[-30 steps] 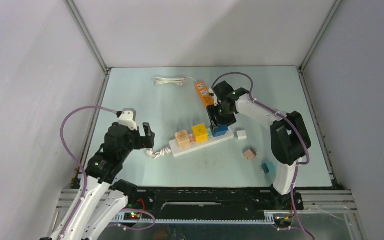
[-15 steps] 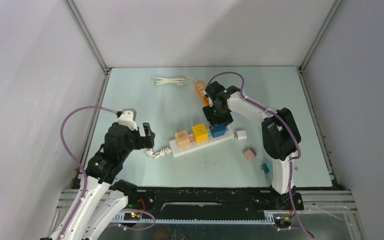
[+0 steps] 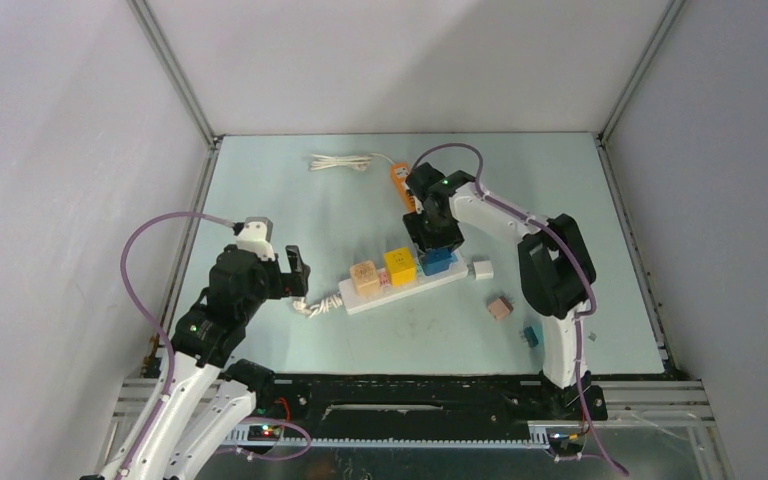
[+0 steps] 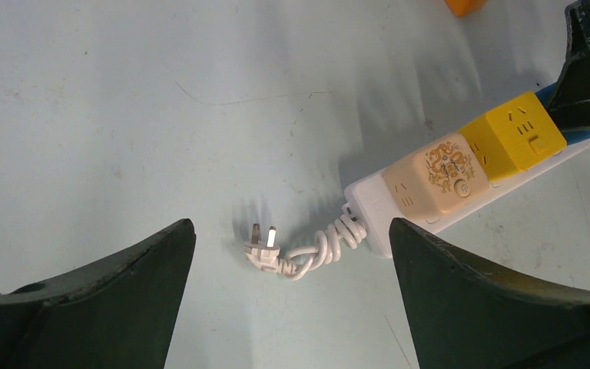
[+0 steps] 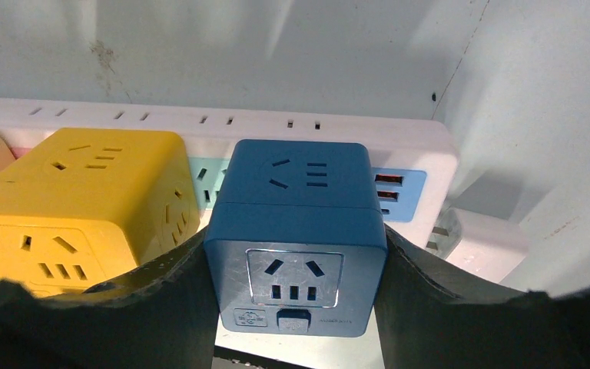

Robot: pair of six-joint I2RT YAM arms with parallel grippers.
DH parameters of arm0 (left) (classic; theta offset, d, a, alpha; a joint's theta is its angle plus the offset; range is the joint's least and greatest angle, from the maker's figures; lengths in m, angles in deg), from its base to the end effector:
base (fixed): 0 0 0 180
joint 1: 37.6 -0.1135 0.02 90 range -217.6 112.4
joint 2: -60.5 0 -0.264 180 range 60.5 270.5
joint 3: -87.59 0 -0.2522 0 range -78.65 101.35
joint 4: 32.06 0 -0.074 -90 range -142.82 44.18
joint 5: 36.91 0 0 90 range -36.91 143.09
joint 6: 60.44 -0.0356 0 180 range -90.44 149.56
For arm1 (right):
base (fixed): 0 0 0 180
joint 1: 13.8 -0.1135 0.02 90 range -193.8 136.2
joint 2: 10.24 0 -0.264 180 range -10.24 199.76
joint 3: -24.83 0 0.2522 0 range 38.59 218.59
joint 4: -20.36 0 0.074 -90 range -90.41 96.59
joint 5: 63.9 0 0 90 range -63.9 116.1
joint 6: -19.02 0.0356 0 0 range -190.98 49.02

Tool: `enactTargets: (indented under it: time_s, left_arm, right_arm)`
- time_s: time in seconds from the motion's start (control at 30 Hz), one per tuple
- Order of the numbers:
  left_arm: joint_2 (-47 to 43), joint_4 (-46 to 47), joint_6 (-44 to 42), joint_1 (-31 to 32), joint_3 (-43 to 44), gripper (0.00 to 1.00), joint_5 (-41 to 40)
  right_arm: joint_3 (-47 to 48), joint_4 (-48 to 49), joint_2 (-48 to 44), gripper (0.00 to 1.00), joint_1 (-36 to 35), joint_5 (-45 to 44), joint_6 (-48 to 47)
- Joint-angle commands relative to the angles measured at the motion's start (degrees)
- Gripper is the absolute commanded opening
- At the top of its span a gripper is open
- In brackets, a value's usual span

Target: Insert the plug

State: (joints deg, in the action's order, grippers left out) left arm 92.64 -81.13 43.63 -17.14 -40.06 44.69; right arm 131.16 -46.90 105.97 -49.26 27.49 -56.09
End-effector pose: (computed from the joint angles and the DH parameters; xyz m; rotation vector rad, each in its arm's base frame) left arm 0.1225 -0.0401 0.2884 0.0258 2.0757 -0.2181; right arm 0.3330 0.2382 0.2002 -0.5296 2.8957 0.1734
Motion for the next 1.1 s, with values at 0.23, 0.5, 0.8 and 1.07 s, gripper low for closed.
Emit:
enactTargets:
  time_s: [0.23,0.5,0.8,1.07]
  left_arm:
    - [-0.20,0.63,0.61,-0.34,-0.88,1.00,0.07]
    - [-0.24,0.66,0.61,-0.34,-0.88,1.00,0.06]
    - [-0.25,0.62,0.61,-0.34,-0.88,1.00,0.08]
    - [-0.24,0.63,0.61,-0.34,-0.88,1.00,0.08]
  right_arm:
    - [-3.10,0.07,11.52,0.00,-0.51,-0.65,-0.95]
    - [-2.67,0.01,9.51,0.00,-0.55,-1.39,-1.17]
    - [2.11,-1.49,1.87,0.54,-0.93,-7.82,-1.77]
    - [7.02,-3.46,-1.93,0.73,-1.06,-12.46,-1.97]
